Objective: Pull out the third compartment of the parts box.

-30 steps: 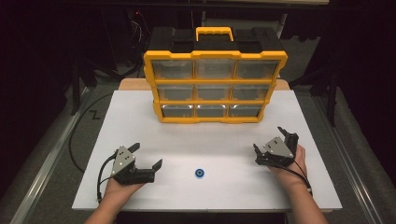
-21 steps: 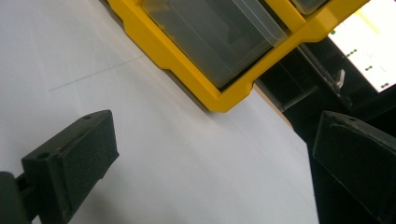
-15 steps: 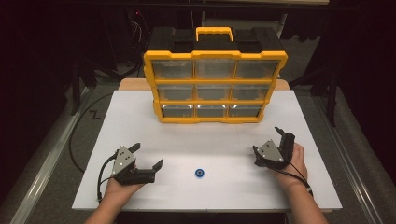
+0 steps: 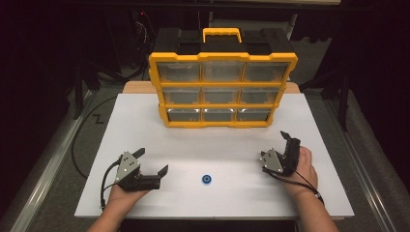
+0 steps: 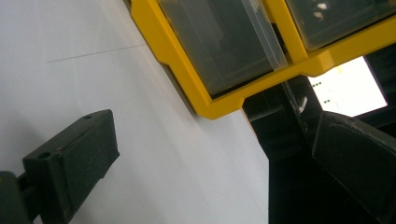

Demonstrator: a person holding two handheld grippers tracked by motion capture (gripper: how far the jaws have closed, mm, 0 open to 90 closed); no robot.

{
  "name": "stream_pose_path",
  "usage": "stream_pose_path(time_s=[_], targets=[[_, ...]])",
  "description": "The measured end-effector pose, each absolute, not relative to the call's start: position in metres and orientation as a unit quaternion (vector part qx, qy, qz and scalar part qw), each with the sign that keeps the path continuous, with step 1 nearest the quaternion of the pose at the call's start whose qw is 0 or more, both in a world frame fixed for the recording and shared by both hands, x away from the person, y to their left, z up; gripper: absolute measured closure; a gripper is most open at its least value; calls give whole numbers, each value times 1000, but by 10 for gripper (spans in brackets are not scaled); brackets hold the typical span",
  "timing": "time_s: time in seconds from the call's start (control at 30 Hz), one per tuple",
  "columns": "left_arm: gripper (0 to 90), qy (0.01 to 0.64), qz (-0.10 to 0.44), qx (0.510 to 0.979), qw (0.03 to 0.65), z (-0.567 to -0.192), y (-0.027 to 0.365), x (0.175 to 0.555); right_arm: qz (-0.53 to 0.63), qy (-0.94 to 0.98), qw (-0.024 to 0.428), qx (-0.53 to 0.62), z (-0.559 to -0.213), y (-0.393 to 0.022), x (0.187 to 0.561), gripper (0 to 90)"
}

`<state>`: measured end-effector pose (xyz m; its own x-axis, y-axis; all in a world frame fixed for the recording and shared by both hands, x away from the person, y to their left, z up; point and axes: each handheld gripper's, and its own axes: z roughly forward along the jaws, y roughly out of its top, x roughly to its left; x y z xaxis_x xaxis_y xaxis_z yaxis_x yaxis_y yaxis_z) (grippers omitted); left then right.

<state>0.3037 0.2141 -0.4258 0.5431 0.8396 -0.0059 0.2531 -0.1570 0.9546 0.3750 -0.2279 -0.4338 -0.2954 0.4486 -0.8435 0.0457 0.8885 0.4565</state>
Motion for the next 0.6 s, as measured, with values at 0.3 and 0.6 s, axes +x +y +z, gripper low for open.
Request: stream_pose_path(time_s=[0.3,0.6], targets=[[7,387,282,707,521,-426,214,304,147,782,592,126,-435,-221,372,18],[7,386,282,708,521,-426,214,304,115,776,614,83,-436,-212,369,18]])
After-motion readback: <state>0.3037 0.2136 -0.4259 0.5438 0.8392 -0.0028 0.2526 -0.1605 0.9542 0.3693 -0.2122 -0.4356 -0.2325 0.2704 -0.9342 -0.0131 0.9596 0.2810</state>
